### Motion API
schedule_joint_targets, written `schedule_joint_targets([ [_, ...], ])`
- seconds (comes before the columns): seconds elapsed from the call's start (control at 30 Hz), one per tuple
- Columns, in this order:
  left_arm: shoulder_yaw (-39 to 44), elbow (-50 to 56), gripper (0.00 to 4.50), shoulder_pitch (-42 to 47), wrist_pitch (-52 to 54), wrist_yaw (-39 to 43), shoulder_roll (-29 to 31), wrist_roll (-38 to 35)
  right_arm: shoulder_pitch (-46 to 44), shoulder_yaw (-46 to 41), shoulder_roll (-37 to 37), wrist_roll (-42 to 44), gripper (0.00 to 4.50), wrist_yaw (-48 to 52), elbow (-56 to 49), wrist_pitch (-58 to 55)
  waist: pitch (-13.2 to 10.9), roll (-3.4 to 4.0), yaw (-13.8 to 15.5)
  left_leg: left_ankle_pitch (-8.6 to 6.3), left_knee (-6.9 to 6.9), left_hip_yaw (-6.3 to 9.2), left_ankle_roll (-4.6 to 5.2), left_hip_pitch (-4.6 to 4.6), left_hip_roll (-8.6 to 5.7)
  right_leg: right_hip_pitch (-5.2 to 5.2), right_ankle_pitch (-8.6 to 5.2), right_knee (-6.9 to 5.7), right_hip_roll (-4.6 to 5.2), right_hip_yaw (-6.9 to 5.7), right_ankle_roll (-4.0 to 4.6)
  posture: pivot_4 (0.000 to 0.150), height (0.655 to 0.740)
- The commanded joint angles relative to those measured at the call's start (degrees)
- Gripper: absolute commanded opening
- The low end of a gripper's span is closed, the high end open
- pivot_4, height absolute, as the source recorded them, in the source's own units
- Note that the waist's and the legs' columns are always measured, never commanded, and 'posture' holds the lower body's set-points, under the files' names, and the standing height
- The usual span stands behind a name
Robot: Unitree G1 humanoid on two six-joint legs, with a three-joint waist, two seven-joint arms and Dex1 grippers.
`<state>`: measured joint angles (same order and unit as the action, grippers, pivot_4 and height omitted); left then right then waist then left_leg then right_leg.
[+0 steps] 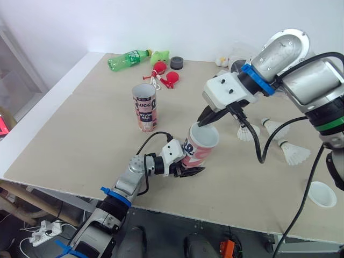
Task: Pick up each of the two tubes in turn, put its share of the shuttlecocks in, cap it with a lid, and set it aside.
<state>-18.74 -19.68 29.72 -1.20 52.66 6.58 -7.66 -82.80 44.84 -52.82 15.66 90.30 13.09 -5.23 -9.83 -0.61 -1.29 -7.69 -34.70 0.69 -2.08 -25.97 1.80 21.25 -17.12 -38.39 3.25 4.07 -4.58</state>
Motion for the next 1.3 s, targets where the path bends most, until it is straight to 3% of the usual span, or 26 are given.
schedule_joint_targets([
  [0.03,-0.29,-1.59,3.02,-0.53,0.92,-0.38,0.76,1.44,-0.10,-1.75,0.00,-0.63,1.76,2.20,-0.24,0.81,0.00,0.00,0.00,0.00,-0.02,0.00,0.00,-0.01,0.00,0.01,0.00,-0.01,0.00,0.00,0.00,0.150,0.7400],
  [0.1,-0.30,-1.62,3.02,-0.48,0.92,-0.35,0.76,1.42,-0.44,-2.25,0.16,-0.94,2.87,2.20,0.26,0.96,0.01,0.00,0.00,0.00,-0.03,0.00,0.00,0.01,0.00,0.00,0.00,-0.04,0.00,0.00,0.00,0.150,0.7400],
  [0.13,-0.32,-1.61,3.02,-0.45,0.94,-0.34,0.73,1.43,-0.74,-2.69,0.34,-1.21,3.15,2.20,0.72,1.04,0.01,0.00,0.00,0.00,-0.03,0.00,0.00,0.01,0.00,0.00,0.00,-0.04,0.00,0.00,0.00,0.150,0.7400],
  [0.17,-0.35,-1.59,3.02,-0.44,0.96,-0.34,0.70,1.43,-1.11,-3.01,0.44,-1.37,3.88,2.20,1.15,1.15,0.01,0.00,0.00,0.00,-0.04,0.00,0.00,0.02,0.00,0.00,0.00,-0.09,0.00,0.00,0.00,0.150,0.7400],
  [0.23,-0.38,-1.60,3.02,-0.42,0.95,-0.35,0.67,1.44,-2.06,-4.13,0.95,-1.59,4.40,2.20,2.24,1.09,0.01,0.00,-0.01,0.00,-0.06,0.00,0.00,0.02,0.00,0.00,0.00,-0.11,-0.01,0.00,0.01,0.150,0.7400],
  [0.33,-0.42,-1.57,3.02,-0.42,0.95,-0.36,0.65,1.49,-4.34,-6.03,1.75,-0.36,4.40,2.20,3.58,-0.10,0.00,0.01,-0.01,0.00,-0.10,0.00,0.01,0.02,0.00,0.02,0.00,-0.16,-0.01,0.01,0.01,0.150,0.7400],
  [0.43,-0.37,-1.78,3.02,-0.29,0.92,-0.30,0.62,1.49,-5.37,-6.50,1.34,5.32,3.70,2.20,1.87,-1.79,0.00,0.00,-0.01,0.01,-0.10,0.00,0.01,0.01,0.00,0.06,-0.03,-0.25,0.00,0.01,0.04,0.150,0.7400],
  [0.7,-0.35,-1.97,3.02,-0.21,0.86,-0.63,0.39,1.53,-2.80,-2.77,-2.65,10.69,0.23,2.20,-4.60,-5.60,0.00,0.00,-0.01,0.01,-0.12,0.05,0.00,0.01,0.00,0.04,-0.04,-0.29,0.00,-0.02,0.07,0.150,0.7400],
  [1.3,-0.29,-2.59,3.02,0.11,0.51,-0.62,-0.17,1.67,4.73,0.88,-2.29,5.94,0.09,2.20,-7.13,-7.16,0.03,-0.03,-0.01,0.01,-0.29,0.07,0.01,0.05,-0.01,0.01,-0.05,-0.46,-0.02,-0.02,0.06,0.150,0.7400],
])
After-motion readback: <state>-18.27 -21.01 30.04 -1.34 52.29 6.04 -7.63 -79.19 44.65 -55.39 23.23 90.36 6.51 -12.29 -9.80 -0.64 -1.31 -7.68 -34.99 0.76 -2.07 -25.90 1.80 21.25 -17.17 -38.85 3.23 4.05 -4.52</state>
